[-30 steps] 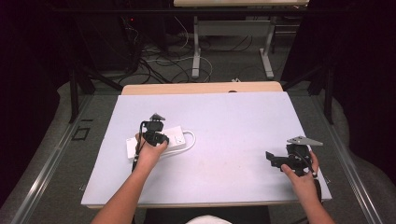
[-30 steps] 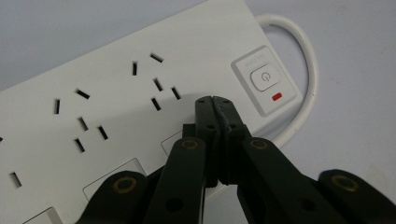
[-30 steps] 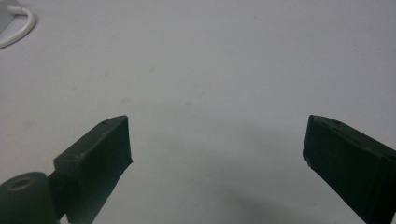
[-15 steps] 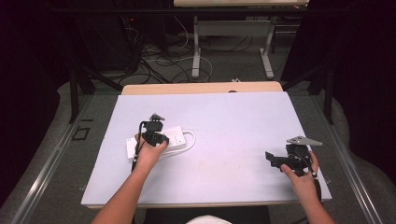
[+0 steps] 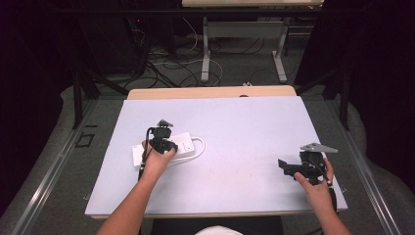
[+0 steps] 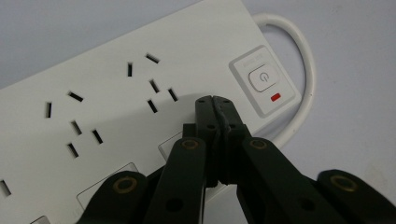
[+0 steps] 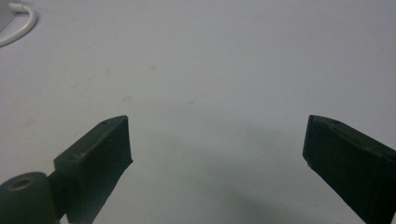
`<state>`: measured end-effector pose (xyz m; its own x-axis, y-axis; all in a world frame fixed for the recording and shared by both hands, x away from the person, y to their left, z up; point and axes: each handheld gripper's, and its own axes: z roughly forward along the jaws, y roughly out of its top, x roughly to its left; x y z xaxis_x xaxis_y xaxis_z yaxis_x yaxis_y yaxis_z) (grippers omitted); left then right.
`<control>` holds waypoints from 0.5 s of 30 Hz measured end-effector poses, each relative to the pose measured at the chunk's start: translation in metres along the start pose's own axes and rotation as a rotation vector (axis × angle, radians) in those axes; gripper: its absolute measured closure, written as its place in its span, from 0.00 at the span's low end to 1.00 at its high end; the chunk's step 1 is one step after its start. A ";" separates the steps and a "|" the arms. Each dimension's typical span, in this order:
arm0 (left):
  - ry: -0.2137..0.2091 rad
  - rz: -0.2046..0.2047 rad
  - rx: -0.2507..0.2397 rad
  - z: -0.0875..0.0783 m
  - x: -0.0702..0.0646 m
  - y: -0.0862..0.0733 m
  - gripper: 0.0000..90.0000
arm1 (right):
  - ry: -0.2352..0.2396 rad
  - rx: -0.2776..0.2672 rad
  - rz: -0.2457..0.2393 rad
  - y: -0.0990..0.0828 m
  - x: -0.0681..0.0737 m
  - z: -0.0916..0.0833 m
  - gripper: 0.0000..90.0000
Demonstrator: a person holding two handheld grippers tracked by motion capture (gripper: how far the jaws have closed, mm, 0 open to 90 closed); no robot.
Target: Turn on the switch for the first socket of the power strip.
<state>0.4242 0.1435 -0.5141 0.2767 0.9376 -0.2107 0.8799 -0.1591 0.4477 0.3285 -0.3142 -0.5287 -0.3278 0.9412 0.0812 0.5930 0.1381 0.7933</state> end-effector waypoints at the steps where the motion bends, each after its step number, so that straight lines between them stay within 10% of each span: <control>1: 0.000 0.000 0.001 0.000 0.000 0.000 1.00 | 0.002 0.003 -0.001 0.000 0.000 0.000 0.08; 15: 0.007 0.021 0.000 0.000 -0.001 0.000 1.00 | 0.003 0.001 0.004 0.000 -0.001 0.000 0.08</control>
<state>0.4238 0.1428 -0.5137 0.2920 0.9363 -0.1949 0.8739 -0.1784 0.4521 0.3282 -0.3149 -0.5285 -0.3279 0.9408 0.0864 0.5954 0.1348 0.7921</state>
